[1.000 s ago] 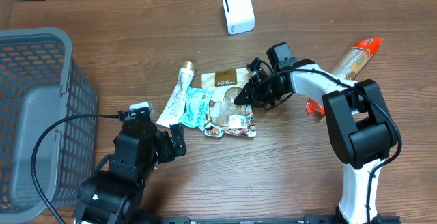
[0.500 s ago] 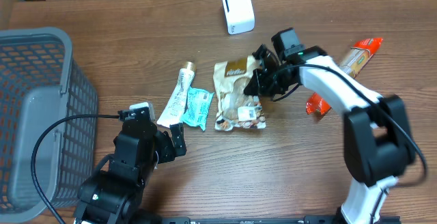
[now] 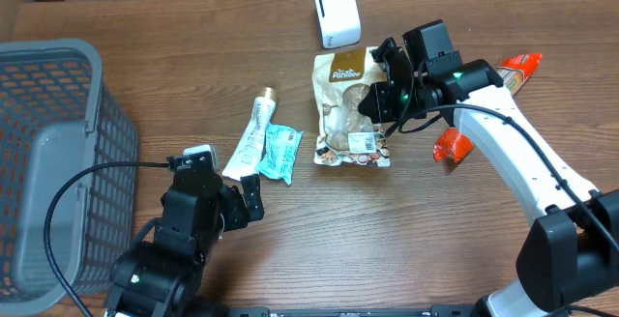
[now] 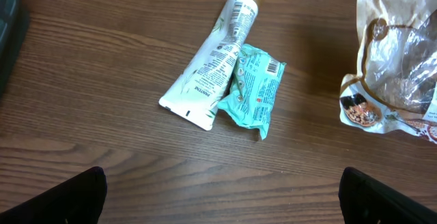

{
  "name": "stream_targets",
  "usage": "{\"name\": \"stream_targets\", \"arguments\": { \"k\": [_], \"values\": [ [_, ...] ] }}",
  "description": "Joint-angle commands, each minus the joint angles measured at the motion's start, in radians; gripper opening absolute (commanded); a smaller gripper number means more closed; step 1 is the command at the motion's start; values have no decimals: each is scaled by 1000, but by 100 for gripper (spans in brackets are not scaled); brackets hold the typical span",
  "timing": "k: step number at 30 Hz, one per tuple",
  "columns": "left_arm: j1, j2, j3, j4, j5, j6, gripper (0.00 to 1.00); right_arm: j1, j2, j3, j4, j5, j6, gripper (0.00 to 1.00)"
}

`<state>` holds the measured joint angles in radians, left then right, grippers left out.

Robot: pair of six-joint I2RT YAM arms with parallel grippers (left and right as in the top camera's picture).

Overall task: Scan the item barcode
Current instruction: 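Lift the bread bag and carry it toward the scanner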

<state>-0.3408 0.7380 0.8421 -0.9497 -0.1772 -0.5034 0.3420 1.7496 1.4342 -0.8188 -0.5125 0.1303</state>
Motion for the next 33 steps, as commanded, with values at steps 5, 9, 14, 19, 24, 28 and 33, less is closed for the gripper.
{"name": "stream_targets", "arguments": {
  "k": [5, 9, 14, 19, 24, 28, 33],
  "values": [
    [0, 2, -4, 4, -13, -17, 100, -12, -50, 22, 79, -193, 0, 4],
    [0, 2, -4, 4, -13, -17, 100, -26, -77, 22, 88, -207, 9, 4],
    [0, 2, -4, 4, -14, -17, 100, -30, -126, 27, 136, -254, 110, 4],
    [0, 2, -4, 4, -13, -17, 100, -30, -202, 54, 180, -289, 132, 4],
    [0, 2, -3, 4, -13, -17, 100, -30, -278, 55, 209, -274, 133, 4],
    [0, 2, -4, 4, -13, -17, 100, -30, -303, 55, 209, -220, 132, 4],
    [0, 2, -4, 4, -14, -17, 100, -27, -301, 55, 212, -167, 152, 4]
  ]
}}
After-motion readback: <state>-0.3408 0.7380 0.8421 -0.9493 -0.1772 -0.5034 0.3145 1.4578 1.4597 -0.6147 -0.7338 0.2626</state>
